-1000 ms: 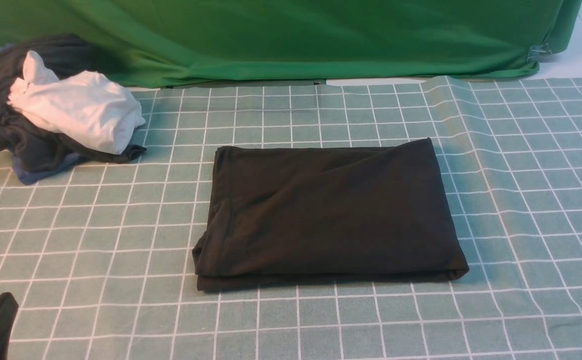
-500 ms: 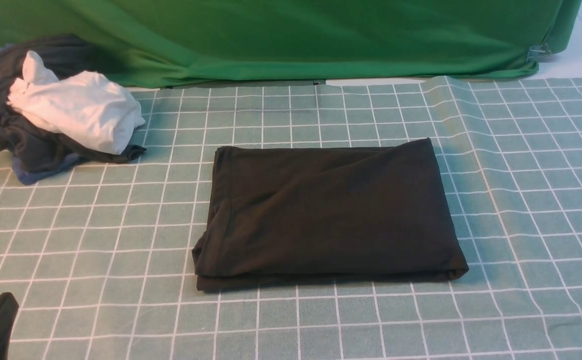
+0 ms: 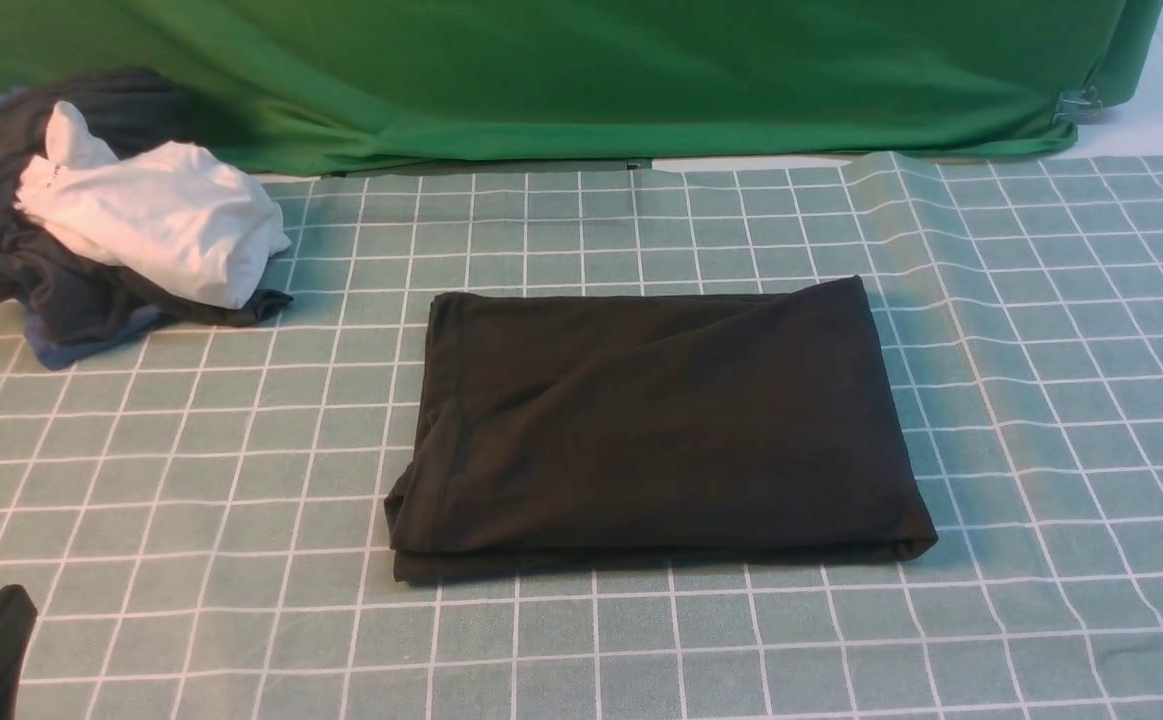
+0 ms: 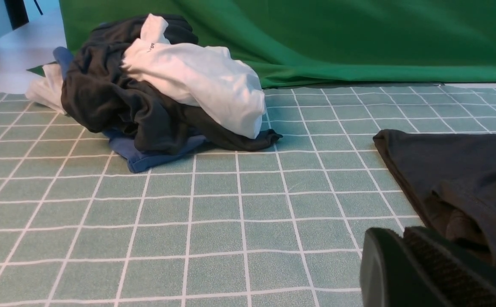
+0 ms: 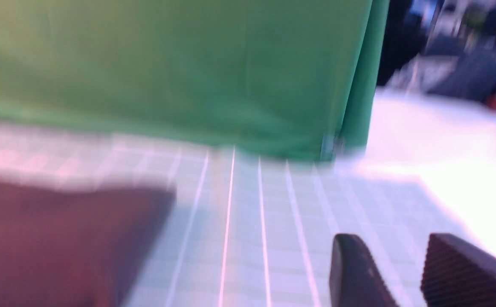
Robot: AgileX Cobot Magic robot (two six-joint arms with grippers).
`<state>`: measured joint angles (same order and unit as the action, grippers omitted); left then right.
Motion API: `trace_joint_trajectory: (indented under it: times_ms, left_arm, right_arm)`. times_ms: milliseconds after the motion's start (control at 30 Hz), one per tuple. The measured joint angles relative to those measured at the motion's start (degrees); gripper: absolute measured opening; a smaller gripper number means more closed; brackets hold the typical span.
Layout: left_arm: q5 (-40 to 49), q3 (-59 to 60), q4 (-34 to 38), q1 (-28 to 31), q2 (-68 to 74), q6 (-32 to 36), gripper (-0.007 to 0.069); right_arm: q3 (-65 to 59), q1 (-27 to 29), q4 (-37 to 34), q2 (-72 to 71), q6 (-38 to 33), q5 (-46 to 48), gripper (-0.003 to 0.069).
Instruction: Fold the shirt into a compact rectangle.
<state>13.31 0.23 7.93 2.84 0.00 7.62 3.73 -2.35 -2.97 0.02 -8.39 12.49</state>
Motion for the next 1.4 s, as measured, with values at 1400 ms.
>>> trace_joint_trajectory:
  times_ms: [1400]
  left_arm:
    - [0.0,0.0,0.0,0.0,0.0,0.0,0.0013]
  right_arm:
    - [-4.1,1.2,0.1,0.0,-0.7,1.6,0.0237]
